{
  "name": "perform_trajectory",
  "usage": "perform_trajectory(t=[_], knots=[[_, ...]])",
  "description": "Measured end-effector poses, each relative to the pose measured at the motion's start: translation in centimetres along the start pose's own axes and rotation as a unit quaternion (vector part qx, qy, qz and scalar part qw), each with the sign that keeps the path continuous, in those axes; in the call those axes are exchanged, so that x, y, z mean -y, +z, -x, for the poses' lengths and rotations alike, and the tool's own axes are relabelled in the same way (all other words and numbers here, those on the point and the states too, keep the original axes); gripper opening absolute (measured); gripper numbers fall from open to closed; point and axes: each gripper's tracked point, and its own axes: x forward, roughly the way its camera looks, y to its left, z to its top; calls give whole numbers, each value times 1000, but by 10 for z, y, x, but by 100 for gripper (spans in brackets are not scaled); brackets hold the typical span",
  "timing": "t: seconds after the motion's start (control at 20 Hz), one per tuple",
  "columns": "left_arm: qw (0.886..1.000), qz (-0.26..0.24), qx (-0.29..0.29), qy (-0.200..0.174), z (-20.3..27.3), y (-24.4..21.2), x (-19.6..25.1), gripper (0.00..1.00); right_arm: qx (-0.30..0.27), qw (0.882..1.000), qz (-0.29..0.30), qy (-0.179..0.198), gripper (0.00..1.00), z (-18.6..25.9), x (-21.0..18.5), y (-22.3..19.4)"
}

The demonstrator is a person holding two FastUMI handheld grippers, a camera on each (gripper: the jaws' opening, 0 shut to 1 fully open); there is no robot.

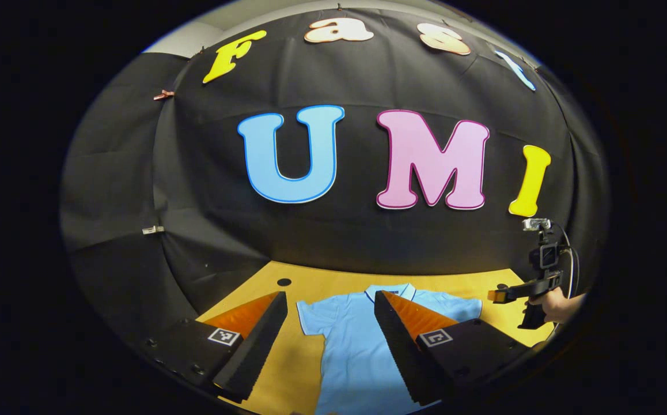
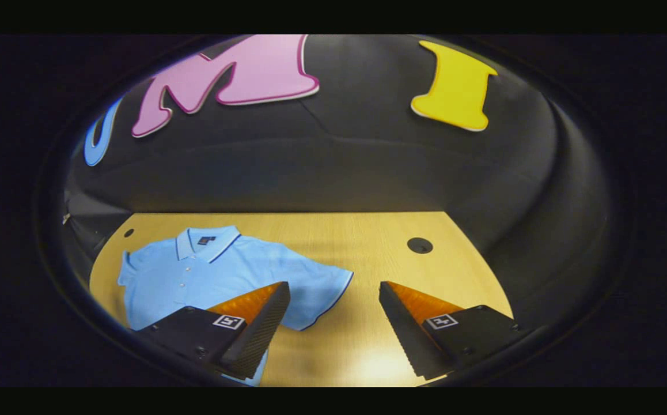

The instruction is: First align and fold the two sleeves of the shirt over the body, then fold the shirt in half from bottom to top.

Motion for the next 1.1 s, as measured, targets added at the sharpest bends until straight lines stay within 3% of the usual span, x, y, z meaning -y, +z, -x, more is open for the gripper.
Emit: perform_trajectory(t=[0.15, 0.45, 0.55, 0.7, 0.75, 0.8, 0.95, 1.05, 1.1], knots=[[1000, 7, -22, 7, -8, -13, 5, 97, -38, 999, -2, 1, 97, -44, 4, -22], [999, 4, -40, -11, -27, -18, 28, 97, -69, 997, -37, 2, 97, -87, 2, -45], [999, 1, -38, -16, -26, -16, 33, 97, -52, 998, -16, -1, 98, -96, 3, -40], [999, 1, -42, -19, -26, -23, 37, 97, -50, 999, -12, 10, 91, -97, -10, -39], [999, 1, -43, -18, -24, -24, 37, 97, -49, 999, -12, 19, 78, -99, -14, -39], [999, 0, -44, -19, -22, -26, 37, 97, -48, 999, -11, 20, 72, -97, -16, -38], [999, -5, -44, -20, -14, -29, 38, 97, -53, 998, -10, 31, 17, -95, -25, -40], [999, -8, -48, -21, -11, -34, 36, 97, -53, 998, -5, 37, 2, -94, -28, -40], [998, -9, -50, -20, -8, -37, 33, 97, -53, 998, -4, 38, 1, -93, -29, -40]])
